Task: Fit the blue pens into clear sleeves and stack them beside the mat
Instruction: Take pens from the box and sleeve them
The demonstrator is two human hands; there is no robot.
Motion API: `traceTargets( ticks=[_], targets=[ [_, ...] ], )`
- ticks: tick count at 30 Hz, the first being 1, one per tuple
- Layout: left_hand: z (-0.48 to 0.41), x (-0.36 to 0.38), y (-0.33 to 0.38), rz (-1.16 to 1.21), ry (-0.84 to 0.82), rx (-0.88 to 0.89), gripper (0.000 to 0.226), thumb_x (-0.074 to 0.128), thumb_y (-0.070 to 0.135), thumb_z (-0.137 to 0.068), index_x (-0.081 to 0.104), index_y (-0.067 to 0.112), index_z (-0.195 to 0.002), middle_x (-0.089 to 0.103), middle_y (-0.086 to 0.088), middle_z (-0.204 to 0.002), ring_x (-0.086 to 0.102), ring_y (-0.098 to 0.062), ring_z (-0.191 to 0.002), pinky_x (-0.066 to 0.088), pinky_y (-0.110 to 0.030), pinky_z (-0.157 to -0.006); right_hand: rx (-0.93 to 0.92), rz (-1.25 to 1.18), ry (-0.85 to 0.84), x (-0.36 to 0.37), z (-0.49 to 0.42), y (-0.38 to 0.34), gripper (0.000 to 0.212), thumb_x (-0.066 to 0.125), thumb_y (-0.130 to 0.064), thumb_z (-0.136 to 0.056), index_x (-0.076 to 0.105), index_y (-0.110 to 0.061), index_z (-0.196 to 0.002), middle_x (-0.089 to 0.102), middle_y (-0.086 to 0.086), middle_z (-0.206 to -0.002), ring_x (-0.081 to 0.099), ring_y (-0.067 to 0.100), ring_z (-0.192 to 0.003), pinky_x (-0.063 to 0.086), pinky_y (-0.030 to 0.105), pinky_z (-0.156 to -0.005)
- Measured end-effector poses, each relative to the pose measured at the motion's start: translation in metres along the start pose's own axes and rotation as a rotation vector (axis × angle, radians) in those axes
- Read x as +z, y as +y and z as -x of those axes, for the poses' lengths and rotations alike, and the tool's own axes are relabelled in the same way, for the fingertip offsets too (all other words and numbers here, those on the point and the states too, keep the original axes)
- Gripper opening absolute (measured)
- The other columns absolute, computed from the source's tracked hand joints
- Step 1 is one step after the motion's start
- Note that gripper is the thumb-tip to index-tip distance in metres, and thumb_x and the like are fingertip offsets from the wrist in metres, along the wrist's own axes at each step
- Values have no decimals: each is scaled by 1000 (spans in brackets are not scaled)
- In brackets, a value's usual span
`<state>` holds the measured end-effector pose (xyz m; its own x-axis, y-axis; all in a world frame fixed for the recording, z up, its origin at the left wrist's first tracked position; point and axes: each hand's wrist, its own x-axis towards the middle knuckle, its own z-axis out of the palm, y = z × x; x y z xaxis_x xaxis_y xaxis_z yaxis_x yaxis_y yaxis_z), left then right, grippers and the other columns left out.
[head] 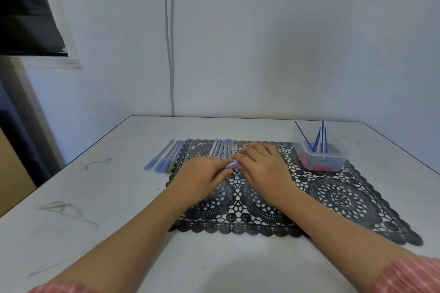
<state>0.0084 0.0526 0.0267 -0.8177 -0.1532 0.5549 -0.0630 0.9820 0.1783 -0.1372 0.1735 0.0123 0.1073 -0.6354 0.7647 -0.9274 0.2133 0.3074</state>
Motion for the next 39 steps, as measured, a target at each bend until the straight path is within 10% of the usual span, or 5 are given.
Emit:
traceTargets(
  ticks=[6,10,21,30,39],
  targets=[
    [-2,-1,-1,-186,130,87,21,72,31,-78,72,25,-98,68,11,-75,62,-8,-63,37,-13,-45,89,-2,-175,4,2,2,30,44,-31,-85,69,-18,-92,68,-3,-90,62,19,-88,44,33,-73],
    [-3,-2,-5,-156,201,59,15,62,33,-81,73,24,-85,67,12,-71,62,-8,-60,46,-21,-42,136,-33,-142,6,3,7,16,77,-22,-70,70,-16,-83,67,-2,-80,63,20,-77,48,31,-69],
    [0,-1,-4,-30,141,57,26,55,35,-85,75,18,-90,66,6,-61,58,-13,-48,47,-23,-43,124,-197,-79,1,5,14,9,70,-9,-72,69,-14,-79,66,-2,-72,59,19,-67,42,30,-62],
    [0,-1,-7,-14,114,-21,30,51,37,-87,74,21,-97,68,7,-71,61,-14,-59,42,-21,-49,300,-535,-206,-7,5,12,31,48,-23,-90,67,-14,-113,65,1,-84,57,14,-80,47,27,-65],
    [0,-2,-8,-8,83,22,22,58,35,-87,74,22,-95,66,8,-64,54,-7,-52,40,-16,-46,332,-580,-115,-1,7,17,22,70,-6,-77,72,-18,-96,65,-5,-86,49,-2,-80,44,18,-72]
  ],
)
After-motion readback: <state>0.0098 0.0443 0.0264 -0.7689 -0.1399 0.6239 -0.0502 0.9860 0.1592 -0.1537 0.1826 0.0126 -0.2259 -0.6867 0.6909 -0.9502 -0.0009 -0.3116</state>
